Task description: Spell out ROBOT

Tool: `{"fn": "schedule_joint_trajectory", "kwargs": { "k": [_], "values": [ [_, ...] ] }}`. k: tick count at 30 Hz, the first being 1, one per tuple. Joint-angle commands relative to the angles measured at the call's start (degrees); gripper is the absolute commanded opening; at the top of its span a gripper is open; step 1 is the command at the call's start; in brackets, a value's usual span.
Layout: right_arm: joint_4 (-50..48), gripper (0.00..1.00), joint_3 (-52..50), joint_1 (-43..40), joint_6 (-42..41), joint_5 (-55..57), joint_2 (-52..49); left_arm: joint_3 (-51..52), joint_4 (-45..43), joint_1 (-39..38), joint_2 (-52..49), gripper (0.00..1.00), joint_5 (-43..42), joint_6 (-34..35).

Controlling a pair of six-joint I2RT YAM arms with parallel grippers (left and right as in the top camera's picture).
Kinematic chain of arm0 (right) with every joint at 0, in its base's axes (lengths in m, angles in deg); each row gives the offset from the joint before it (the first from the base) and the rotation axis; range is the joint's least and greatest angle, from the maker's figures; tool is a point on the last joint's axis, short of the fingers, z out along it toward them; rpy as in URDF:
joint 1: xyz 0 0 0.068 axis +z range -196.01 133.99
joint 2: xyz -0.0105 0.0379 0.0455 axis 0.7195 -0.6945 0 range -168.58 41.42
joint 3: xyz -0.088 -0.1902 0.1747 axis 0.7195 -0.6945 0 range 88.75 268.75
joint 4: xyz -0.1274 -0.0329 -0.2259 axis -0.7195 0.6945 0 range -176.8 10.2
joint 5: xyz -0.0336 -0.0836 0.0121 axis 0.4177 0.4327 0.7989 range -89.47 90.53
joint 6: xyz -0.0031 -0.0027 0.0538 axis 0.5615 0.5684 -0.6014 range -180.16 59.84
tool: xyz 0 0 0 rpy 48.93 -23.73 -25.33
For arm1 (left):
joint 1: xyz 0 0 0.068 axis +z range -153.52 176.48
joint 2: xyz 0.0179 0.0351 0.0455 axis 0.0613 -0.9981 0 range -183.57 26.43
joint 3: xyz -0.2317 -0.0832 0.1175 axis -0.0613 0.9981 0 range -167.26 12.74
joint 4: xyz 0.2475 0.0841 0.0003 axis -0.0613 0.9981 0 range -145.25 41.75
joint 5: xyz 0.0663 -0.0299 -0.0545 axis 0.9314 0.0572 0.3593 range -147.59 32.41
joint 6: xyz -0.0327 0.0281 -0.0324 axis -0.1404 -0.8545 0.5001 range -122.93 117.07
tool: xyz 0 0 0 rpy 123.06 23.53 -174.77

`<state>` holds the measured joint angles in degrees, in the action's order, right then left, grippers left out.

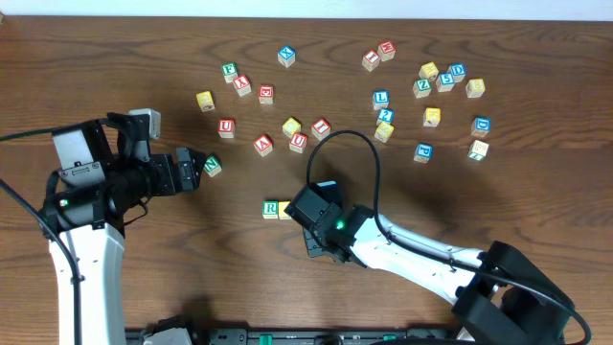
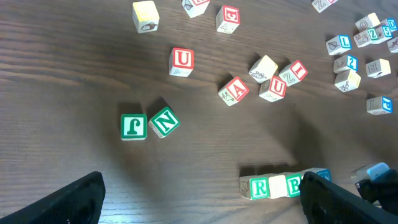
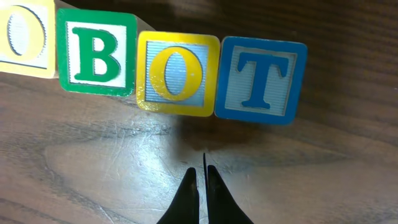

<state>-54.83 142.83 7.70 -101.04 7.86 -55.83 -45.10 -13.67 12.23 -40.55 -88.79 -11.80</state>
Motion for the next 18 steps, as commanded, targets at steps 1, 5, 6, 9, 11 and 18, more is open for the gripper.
{"fn": "schedule_joint_trajectory", "kwargs": {
  "k": [1, 5, 6, 9, 11, 18],
  "values": [
    [-1.4, 0.01, 0.2, 0.4, 2.4, -0.3, -0.3, -1.0, 0.0, 0.3, 0.1, 0.98, -0.3, -0.3],
    [-3.3, 0.01, 0.2, 0.4, 3.3, 0.8, -0.3, -1.0, 0.0, 0.3, 0.1, 0.98, -0.3, -0.3],
    [-3.3, 0.01, 0.2, 0.4, 3.3, 1.6, -0.4, -1.0, 0.0, 0.3, 0.1, 0.98, -0.3, -0.3],
    [-3.7, 0.01, 0.2, 0.4, 3.3, 3.3, -0.4, -1.0, 0.0, 0.3, 0.1, 0.98, -0.3, -0.3],
    [-4.5, 0.01, 0.2, 0.4, 3.3, 4.2, -0.4, -1.0, 0.0, 0.3, 0.1, 0.98, -0.3, -0.3],
    [-5.6, 0.01, 0.2, 0.4, 3.9, 4.3, -0.4, -1.0, 0.0, 0.3, 0.1, 0.98, -0.3, -0.3]
  ]
}}
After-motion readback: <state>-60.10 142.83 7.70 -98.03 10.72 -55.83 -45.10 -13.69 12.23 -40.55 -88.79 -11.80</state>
